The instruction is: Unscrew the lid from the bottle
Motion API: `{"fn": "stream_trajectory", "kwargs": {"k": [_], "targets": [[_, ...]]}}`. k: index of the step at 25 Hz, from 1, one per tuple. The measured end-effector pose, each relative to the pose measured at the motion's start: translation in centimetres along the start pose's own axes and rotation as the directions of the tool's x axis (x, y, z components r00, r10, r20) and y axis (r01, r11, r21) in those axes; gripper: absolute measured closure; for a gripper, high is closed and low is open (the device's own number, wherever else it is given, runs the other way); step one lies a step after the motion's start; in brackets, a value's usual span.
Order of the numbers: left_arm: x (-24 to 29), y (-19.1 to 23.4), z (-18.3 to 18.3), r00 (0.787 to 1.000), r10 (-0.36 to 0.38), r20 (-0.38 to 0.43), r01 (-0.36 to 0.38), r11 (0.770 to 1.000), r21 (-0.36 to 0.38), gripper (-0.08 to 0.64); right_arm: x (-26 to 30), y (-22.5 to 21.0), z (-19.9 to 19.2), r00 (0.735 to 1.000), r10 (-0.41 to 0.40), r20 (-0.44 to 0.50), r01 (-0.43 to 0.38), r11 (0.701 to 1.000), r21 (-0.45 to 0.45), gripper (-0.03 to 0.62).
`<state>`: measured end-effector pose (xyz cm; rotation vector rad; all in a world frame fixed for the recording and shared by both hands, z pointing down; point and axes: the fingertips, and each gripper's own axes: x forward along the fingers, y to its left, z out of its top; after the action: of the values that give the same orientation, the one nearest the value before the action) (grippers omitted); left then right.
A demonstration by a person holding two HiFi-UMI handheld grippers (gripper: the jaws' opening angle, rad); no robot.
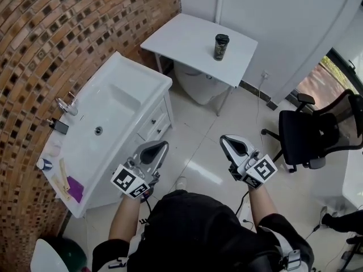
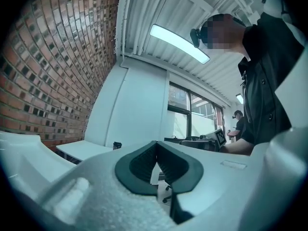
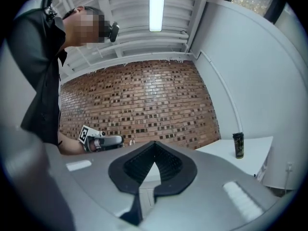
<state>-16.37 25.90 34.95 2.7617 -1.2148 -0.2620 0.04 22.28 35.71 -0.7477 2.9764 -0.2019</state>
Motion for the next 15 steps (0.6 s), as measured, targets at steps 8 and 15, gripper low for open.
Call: {"fn": "stream_trajectory", "kwargs": {"k": [8,15], "targets": [[2.9,3.9,1.4,0.996,-0.084,-0.008,0.085,0.994,0.066,0.558,2.6,-2.2,2.1,0.995,-0.078,0.056,0.08,0.996,-0.033,0.588],[6.1,6.5,0.3,0.989,-0.148,0.002,0.148,0.989,0.014,0.558,3.8,-2.1,3.1,0.986,-0.149,0.071,0.153,0.987,-0.048,0.588]]}}
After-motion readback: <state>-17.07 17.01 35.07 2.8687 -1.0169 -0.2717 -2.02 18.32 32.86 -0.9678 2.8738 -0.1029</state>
